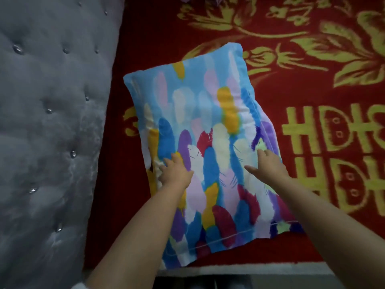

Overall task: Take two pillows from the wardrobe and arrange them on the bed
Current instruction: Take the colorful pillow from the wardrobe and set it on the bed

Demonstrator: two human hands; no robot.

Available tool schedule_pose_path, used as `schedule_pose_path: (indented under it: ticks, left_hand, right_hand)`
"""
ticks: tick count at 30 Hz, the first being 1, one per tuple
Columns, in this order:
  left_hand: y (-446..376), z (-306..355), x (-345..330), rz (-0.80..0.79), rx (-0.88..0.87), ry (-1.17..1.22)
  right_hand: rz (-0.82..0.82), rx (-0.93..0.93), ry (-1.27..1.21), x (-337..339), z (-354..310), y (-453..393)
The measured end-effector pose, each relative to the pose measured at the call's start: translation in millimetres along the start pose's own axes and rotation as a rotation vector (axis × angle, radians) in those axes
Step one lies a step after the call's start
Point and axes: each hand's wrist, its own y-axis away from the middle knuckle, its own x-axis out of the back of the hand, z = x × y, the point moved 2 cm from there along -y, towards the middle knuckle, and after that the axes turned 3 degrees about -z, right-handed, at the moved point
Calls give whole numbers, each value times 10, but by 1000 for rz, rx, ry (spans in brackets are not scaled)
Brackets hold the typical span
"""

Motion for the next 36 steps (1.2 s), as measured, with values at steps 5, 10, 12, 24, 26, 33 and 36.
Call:
schedule_pose_path:
  ticks: [5,10,12,24,26,33,36]
  left_hand:
    - [-504,-95,-398,164,202,191]
    - [-819,-216,-422,220,215,219]
    - [-865,-219,-383,162,193,200]
    - [-317,-110,730,337,-34,628]
    - [-307,-71,920,314,-7,550]
    - [-570,-570,-125,51,321,659]
    - [-754,-650,-298,94,281,585]
  right_hand:
    - [75,-158,-108,-307,105,-604]
    - [252,-173,-62,-439,22,-946]
    - [200,-143,-52,-403,-10,-978]
    - [357,66,-398,385,-831,-136]
    - [378,73,-380,427,-871,-4]
    - [299,-101,-274,73,-577,-212]
    - [219,-223,-236,-216,-435,-399]
